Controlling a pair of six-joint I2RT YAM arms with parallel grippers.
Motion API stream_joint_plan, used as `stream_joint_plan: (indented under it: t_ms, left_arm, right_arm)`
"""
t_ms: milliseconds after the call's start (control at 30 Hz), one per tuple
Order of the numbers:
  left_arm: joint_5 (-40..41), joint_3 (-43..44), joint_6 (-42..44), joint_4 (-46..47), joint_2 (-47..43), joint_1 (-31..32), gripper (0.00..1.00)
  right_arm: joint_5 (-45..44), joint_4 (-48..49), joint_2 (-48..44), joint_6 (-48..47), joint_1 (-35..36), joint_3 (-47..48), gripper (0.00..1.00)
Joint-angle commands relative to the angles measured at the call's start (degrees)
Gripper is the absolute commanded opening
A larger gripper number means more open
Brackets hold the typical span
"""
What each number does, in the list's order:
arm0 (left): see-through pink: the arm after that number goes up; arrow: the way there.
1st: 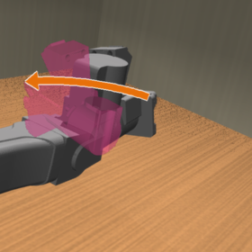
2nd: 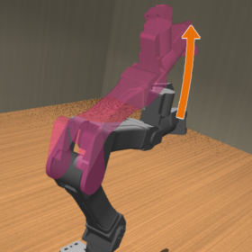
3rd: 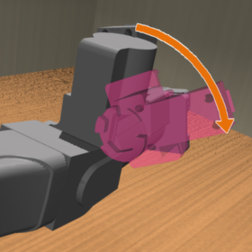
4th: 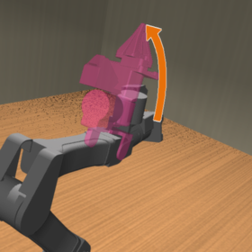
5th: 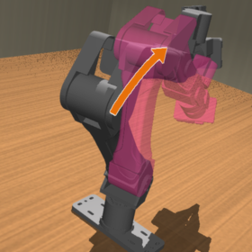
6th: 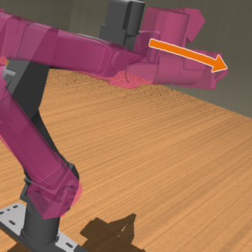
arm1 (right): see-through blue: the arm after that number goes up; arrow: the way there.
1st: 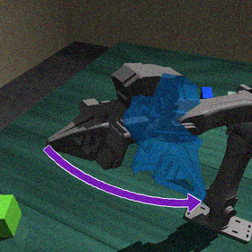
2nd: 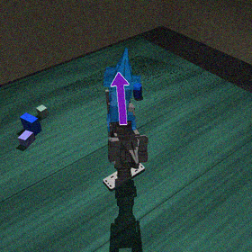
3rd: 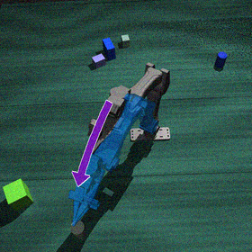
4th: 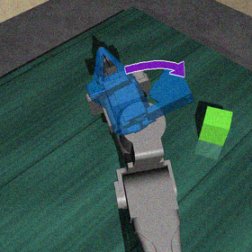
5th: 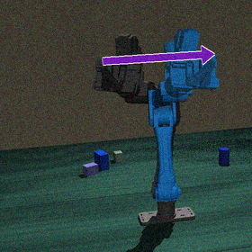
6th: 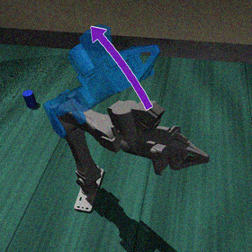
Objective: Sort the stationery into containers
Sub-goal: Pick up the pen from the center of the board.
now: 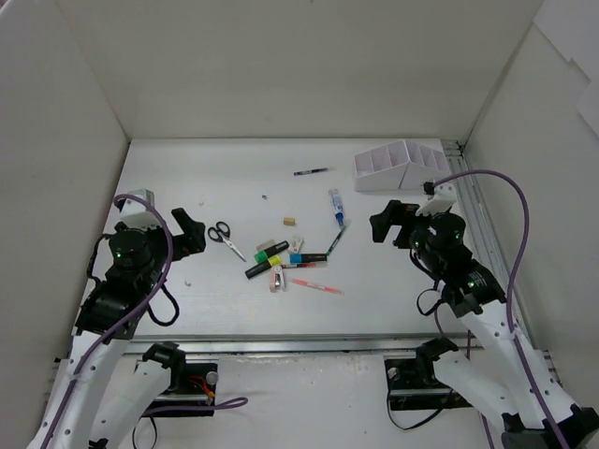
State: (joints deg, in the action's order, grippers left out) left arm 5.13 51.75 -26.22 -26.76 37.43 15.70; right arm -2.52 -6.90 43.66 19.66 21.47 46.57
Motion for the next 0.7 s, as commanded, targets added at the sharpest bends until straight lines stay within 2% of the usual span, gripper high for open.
stream_joint_plan:
  t_ms: [0, 100, 167, 300, 433, 467, 600, 667]
  left_arm:
    - [-2.1, -0.1, -1.0, 2.4, 1.9, 0.2, 0.99]
    - [-3.0, -1.0, -1.5, 2.2, 2.7, 0.2, 1.0]
    - [-3.8, -2.3, -2.1, 2.4, 3.2, 0.2, 0.99]
    - [-6.3, -5.1, -3.4, 2.9, 3.4, 0.2, 1.0]
    - [-6.9, -6.4, -3.6, 2.6, 4.1, 0.7, 0.99]
    - [-6.8, -6.7, -3.7, 2.7, 4.1, 1.3, 0.99]
    - [-6.0, -7.4, -3.6, 2.6, 4.5, 1.9, 0.99]
    - [-5.4, -7.7, -3.6, 2.4, 4.3, 1.9, 1.0]
  right_arm:
    - [10.7, 4.4, 4.8, -6.5, 0.4, -0.1, 0.98]
    - [20.1, 4.6, 9.7, -14.5, 2.6, 0.5, 0.98]
    - [20.8, 5.1, 15.1, -18.7, 7.0, 1.3, 0.98]
    - [16.5, 3.4, 26.6, -22.7, 15.8, 5.5, 0.98]
    - [7.4, 0.0, 39.0, -24.4, 23.3, 9.1, 0.96]
    - [4.7, -0.1, 40.7, -24.4, 24.1, 10.0, 0.93]
    - [3.7, -0.9, 47.6, -25.1, 27.0, 10.7, 0.87]
    - [2.8, -1.0, 49.4, -25.1, 27.7, 11.1, 0.76]
